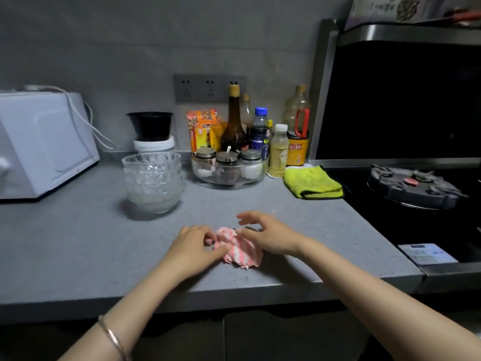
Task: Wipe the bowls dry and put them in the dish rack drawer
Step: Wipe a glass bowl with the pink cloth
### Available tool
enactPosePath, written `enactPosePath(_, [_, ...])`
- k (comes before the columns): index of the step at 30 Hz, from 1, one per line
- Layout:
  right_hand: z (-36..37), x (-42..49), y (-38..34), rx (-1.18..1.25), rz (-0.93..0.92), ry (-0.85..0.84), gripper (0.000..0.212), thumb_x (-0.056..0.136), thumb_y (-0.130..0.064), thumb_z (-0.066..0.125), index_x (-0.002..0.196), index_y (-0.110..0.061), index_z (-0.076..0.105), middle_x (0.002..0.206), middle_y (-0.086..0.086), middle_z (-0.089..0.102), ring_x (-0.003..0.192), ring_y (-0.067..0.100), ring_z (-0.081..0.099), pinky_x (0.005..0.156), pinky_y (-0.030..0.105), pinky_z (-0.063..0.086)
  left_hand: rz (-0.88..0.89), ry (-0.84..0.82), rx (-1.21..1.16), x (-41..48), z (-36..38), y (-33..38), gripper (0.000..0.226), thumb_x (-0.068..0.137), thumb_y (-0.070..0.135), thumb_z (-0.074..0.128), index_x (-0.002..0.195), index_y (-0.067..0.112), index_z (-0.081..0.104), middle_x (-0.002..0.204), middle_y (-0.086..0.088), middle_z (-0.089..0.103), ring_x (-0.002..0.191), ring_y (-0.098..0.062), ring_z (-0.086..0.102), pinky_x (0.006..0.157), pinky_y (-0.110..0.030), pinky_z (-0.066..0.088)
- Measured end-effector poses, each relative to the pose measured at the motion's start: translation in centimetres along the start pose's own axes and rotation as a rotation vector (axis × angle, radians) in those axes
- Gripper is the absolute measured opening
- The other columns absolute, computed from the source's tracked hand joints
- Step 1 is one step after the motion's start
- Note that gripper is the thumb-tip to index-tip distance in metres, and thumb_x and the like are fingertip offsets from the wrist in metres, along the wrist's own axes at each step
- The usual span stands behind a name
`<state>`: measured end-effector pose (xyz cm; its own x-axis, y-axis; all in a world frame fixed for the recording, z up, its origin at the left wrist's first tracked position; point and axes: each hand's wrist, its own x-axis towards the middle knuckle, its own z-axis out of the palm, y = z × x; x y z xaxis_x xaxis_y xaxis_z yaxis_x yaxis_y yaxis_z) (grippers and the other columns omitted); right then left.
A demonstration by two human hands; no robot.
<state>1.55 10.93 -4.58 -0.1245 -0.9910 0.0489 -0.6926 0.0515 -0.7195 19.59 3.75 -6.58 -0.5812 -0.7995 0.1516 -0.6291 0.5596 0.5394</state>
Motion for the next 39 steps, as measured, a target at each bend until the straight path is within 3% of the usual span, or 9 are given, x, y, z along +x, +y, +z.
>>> enactPosePath(6, [-1.0, 0.9, -0.4, 0.062, 0.043, -0.197, 0.03, 0.087, -0.026, 0.068, 0.112, -0.012, 0.062, 0.095, 0.001, 0.064, 0.084, 0.011, 0.057, 0.08, 0.025, 0.045, 0.049, -0.088, -0.38, 0.3, -0.8, 0.0, 0.024, 0.082, 0.005, 0.067, 0.087, 0.025, 0.055, 0.08, -0.003, 0.063, 0.07, -0.016, 0.058, 0.067, -0.023, 0.048])
enactPosePath(9, [-2.0, 1.1, -1.0, 0.22, 0.018, -0.188, 0.031, 0.084, -0.028, 0.071, 0.098, -0.001, 0.064, 0.088, 0.007, 0.067, 0.08, 0.022, 0.061, 0.08, 0.029, 0.049, 0.087, -0.032, -0.639, 0.6, -2.6, -0.3, 0.023, 0.086, 0.005, 0.064, 0.099, 0.022, 0.058, 0.098, -0.01, 0.06, 0.075, -0.013, 0.061, 0.07, -0.023, 0.051])
enactPosePath(12, [-2.4, 1.5, -2.5, 0.373, -0.03, -0.202, 0.033, 0.089, -0.024, 0.064, 0.117, -0.007, 0.063, 0.115, 0.009, 0.068, 0.104, 0.018, 0.064, 0.093, 0.024, 0.049, 0.109, 0.026, -0.785, 0.9, -4.4, 0.0, 0.022, 0.093, 0.003, 0.053, 0.106, 0.021, 0.056, 0.099, -0.006, 0.059, 0.074, -0.002, 0.061, 0.07, -0.016, 0.05])
enactPosePath(18, [-1.6, 2.6, -6.4, 0.585, -0.054, -0.164, 0.032, 0.092, -0.022, 0.059, 0.12, -0.007, 0.057, 0.103, 0.015, 0.065, 0.082, 0.023, 0.061, 0.055, 0.025, 0.048, 0.066, 0.099, -0.958, 0.9, -7.2, 0.2, 0.032, 0.085, 0.001, 0.063, 0.112, 0.017, 0.056, 0.098, -0.006, 0.069, 0.075, -0.004, 0.068, 0.064, -0.015, 0.051])
enactPosePath(23, [-0.4, 3.5, -9.0, 0.939, 0.068, -0.322, 0.029, 0.081, -0.027, 0.062, 0.104, -0.01, 0.067, 0.102, 0.012, 0.071, 0.087, 0.02, 0.069, 0.083, 0.032, 0.055, 0.191, 0.193, -0.827, 1.7, -9.6, -0.6, 0.03, 0.087, 0.007, 0.063, 0.113, 0.022, 0.057, 0.086, -0.001, 0.071, 0.073, -0.007, 0.062, 0.065, -0.016, 0.048])
enactPosePath(28, [1.0, 5.5, -10.2, 1.146, 0.172, -0.354, 0.053, 0.084, -0.044, 0.053, 0.125, -0.01, 0.056, 0.123, 0.015, 0.063, 0.116, 0.029, 0.058, 0.101, 0.047, 0.044, 0.285, 0.313, -0.538, 3.5, -11.5, -1.5, 0.029, 0.094, 0.015, 0.056, 0.118, 0.03, 0.055, 0.119, 0.004, 0.062, 0.109, -0.008, 0.056, 0.092, -0.027, 0.045])
enactPosePath(32, [0.8, 7.0, -10.5, 1.276, 0.182, -0.284, 0.053, 0.091, -0.047, 0.046, 0.128, -0.009, 0.051, 0.124, 0.021, 0.061, 0.116, 0.037, 0.057, 0.092, 0.054, 0.048, 0.031, 0.432, -0.135, 5.5, -13.3, -4.1, 0.047, 0.088, 0.044, 0.058, 0.133, 0.035, 0.047, 0.152, -0.003, 0.027, 0.143, -0.025, 0.019, 0.116, -0.041, 0.021])
enactPosePath(34, [0.7, 7.7, -10.4, 1.307, 0.164, -0.209, 0.05, 0.094, -0.047, 0.043, 0.125, -0.01, 0.054, 0.123, 0.021, 0.061, 0.116, 0.036, 0.057, 0.091, 0.053, 0.049, -0.079, 0.353, -0.066, 6.2, -13.6, -5.3, 0.045, 0.083, 0.051, 0.062, 0.125, 0.037, 0.053, 0.156, -0.003, 0.018, 0.146, -0.027, 0.01, 0.117, -0.044, 0.019])
enactPosePath(39, [0.6, 8.8, -10.2, 1.294, 0.153, -0.1, 0.044, 0.093, -0.045, 0.047, 0.122, -0.014, 0.057, 0.118, 0.017, 0.065, 0.113, 0.034, 0.06, 0.099, 0.053, 0.043, 0.001, 0.411, -0.051, 7.6, -13.6, -6.2, 0.013, 0.08, 0.041, 0.07, 0.075, 0.033, 0.061, 0.119, -0.001, 0.058, 0.122, -0.02, 0.049, 0.101, -0.033, 0.038])
